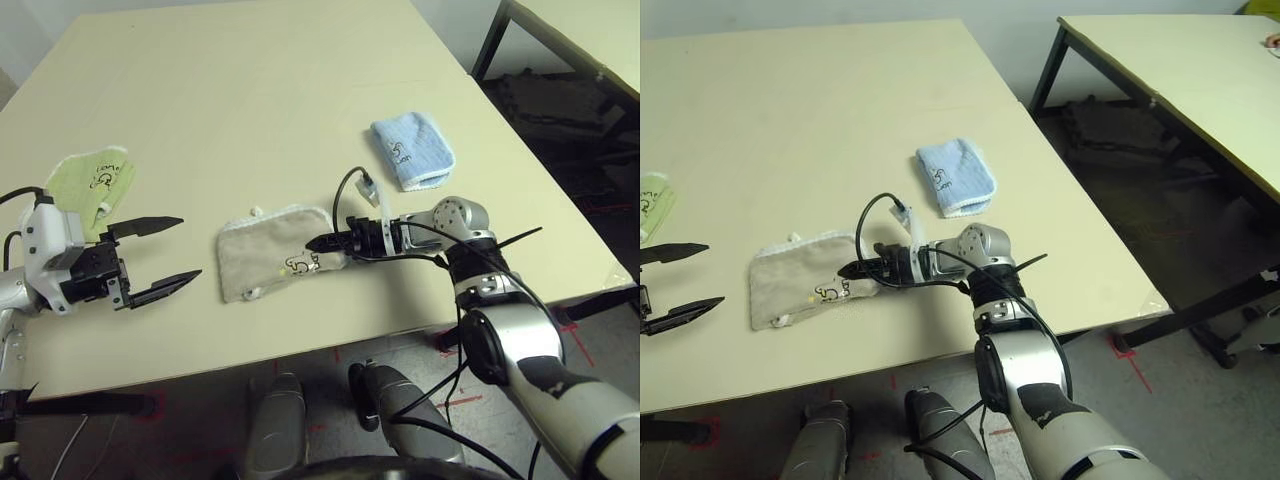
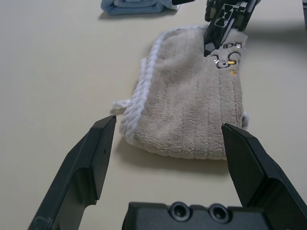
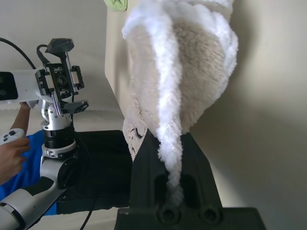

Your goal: Fold the towel and set it aside.

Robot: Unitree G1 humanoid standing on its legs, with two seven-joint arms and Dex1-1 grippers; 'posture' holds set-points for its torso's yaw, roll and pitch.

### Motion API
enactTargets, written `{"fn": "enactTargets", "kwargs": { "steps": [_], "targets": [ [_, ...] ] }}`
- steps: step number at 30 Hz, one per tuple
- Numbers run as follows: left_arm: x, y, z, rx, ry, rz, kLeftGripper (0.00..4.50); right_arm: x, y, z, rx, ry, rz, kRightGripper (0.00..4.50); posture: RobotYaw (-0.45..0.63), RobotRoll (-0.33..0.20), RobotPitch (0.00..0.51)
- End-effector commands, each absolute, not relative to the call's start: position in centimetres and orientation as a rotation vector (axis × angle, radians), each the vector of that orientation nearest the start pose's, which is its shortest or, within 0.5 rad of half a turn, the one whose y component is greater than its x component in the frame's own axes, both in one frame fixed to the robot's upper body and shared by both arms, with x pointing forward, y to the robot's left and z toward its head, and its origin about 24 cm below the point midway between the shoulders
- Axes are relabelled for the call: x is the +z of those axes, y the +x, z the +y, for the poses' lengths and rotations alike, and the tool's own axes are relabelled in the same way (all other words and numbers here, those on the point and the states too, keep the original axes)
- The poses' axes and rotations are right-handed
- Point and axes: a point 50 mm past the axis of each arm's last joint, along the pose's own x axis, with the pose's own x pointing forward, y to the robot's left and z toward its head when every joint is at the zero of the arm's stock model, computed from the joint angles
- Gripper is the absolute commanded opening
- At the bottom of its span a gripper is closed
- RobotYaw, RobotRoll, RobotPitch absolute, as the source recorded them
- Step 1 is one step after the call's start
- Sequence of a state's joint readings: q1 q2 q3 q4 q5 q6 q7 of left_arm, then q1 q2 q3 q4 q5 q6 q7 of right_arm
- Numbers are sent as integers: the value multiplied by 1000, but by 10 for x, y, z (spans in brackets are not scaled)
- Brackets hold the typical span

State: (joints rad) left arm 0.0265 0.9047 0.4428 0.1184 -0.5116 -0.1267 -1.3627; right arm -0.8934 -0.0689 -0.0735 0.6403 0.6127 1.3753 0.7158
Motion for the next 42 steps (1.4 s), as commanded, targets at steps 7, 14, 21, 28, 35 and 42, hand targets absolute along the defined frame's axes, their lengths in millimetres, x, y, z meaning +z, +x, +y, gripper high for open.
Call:
{"fn": "enactTargets", "kwargs": {
  "steps": [7, 14, 21, 28, 35, 42],
  "targets": [
    [156, 205, 329, -944, 497, 47, 4500, 132, 329, -62, 1130, 817, 988, 12, -7, 0, 176],
    [154, 206, 328, -946, 497, 51, 4500, 196, 355, -68, 1158, 913, 771, 12, -12, 0, 173],
    [154, 208, 328, -949, 499, 51, 4500, 225, 376, -84, 1088, 941, 590, 12, -12, 0, 173],
    [155, 207, 328, -944, 494, 49, 4500, 236, 406, -123, 814, 945, 267, 12, -15, 0, 176],
    [158, 220, 325, -819, 391, 26, 4500, 238, 415, -140, 695, 948, 100, 12, -24, 0, 181],
    [157, 225, 319, -727, 307, 25, 4500, 230, 419, -146, 615, 926, 40, 12, -24, 0, 183]
  ]
}}
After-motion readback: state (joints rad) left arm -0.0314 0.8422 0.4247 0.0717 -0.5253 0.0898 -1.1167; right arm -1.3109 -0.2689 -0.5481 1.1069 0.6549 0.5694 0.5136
